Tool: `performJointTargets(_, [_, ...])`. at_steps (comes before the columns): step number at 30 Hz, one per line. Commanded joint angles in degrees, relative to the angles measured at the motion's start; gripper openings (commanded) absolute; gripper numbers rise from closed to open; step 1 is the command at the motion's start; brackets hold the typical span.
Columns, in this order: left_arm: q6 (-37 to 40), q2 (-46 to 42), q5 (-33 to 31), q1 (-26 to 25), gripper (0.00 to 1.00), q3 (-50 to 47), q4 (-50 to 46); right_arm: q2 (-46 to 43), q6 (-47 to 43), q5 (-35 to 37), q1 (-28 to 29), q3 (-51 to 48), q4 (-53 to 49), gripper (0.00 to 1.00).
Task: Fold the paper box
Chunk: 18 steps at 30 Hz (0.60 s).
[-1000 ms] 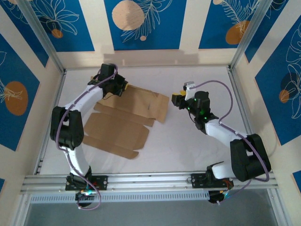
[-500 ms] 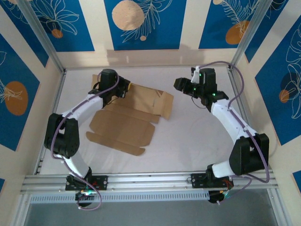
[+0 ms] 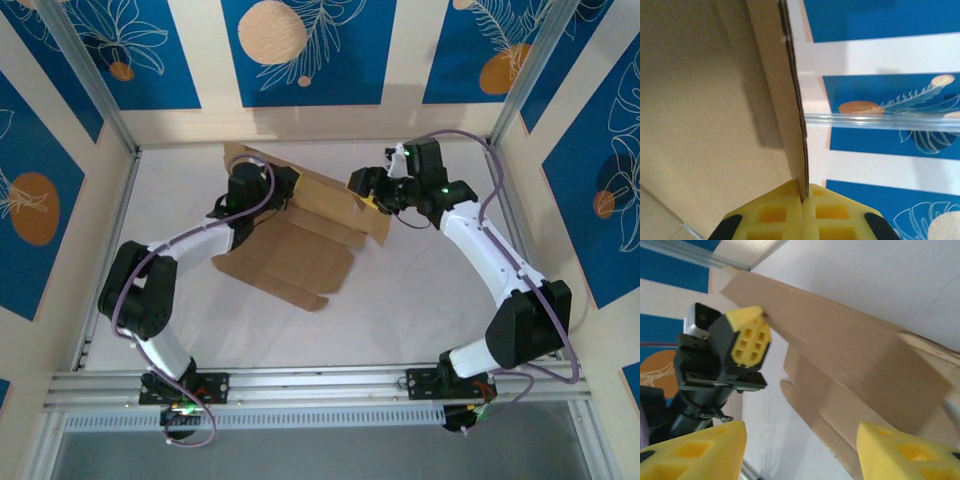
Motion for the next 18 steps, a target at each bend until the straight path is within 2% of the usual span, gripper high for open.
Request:
performJointTargets(1, [2.4, -2.5, -2.2, -1.6, 0.00, -2.6, 0.3, 0.5, 5.1, 1.0, 0.4, 0.6, -1.0, 0.62])
performJointTargets(3, [1.6, -2.4, -2.3, -1.9, 0.00, -4.5, 2.2, -1.6, 11.4, 4.3, -0.1, -3.5, 3.4, 0.59])
performJointTargets(6, [1.0, -2.2, -2.2, -2.1, 0.00, -6.6, 4.2, -1.8, 15.0, 2.1, 0.0, -6.5, 12.6, 0.57])
performJointTargets(11, [1.1, -2.6, -1.4, -2.1, 0.00, -8.6, 6.3, 6.6, 9.0, -1.0, 4.0, 4.5, 6.1, 0.54])
performJointTargets(18, [2.7, -4.2, -0.3, -2.2, 0.00, -9.3, 8.2, 9.2, 4.3, 4.2, 7.9, 7.7, 2.8, 0.54])
